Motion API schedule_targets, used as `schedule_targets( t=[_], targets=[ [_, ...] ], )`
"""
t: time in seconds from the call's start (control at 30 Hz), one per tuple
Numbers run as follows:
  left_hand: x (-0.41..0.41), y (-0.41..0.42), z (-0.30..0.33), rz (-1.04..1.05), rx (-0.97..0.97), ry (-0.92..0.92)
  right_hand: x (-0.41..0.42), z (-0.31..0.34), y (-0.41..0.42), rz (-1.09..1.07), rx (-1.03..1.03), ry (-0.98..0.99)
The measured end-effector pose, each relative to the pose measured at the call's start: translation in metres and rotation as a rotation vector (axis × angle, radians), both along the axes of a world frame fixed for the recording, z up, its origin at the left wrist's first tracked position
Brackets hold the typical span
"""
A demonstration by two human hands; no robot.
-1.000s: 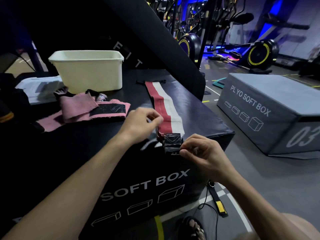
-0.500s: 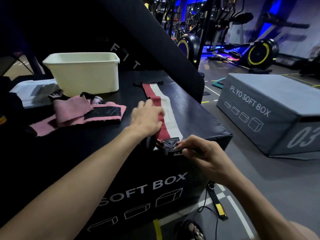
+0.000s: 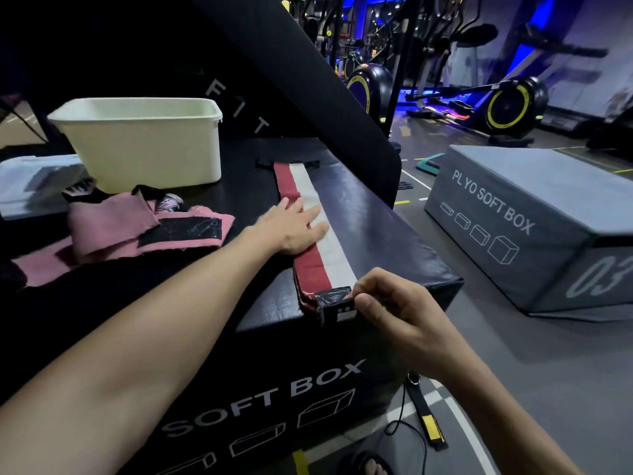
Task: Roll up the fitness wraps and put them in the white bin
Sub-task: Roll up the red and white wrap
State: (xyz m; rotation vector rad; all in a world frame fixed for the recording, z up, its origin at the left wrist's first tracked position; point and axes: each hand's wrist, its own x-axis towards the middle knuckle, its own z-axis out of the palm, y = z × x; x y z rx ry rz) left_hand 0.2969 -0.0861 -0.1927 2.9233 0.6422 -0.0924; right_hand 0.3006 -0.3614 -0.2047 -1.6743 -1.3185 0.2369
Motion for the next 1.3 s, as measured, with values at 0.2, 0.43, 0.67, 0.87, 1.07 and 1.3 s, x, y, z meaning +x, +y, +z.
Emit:
schedule_targets(
  t=[0.2, 0.43, 0.67, 0.87, 1.07, 1.3],
  targets=[
    [0.031, 0.035, -0.010, 0.011, -0.046, -0.018, 0.004, -0.004, 0.002, 0.016, -0.028, 0.007],
    [0.027, 0.025, 0.000, 0.006, 0.181, -0.309, 0.003, -0.007, 0.000, 0.030, -0.024, 0.068],
    [-0.069, -0.044, 0.020, -0.293, -0.313, -0.835, -0.003, -0.006, -0.003, 0.010, -0.007, 0.058],
    [-0.148, -0.096, 0.003, -0.313, -0.641, -0.671, -0.008, 0.001, -0.004, 0.014, -0.018, 0.092],
    [-0.158, -0.106, -0.012, -0.231, -0.705, -0.750, -0.014, 0.001, -0.002, -0.035, -0.053, 0.086],
    [-0.154, -0.113, -0.024, -0.083, -0.835, -0.807, -0.024, -0.001, 0.000, -0.210, -0.126, 0.178]
  ],
)
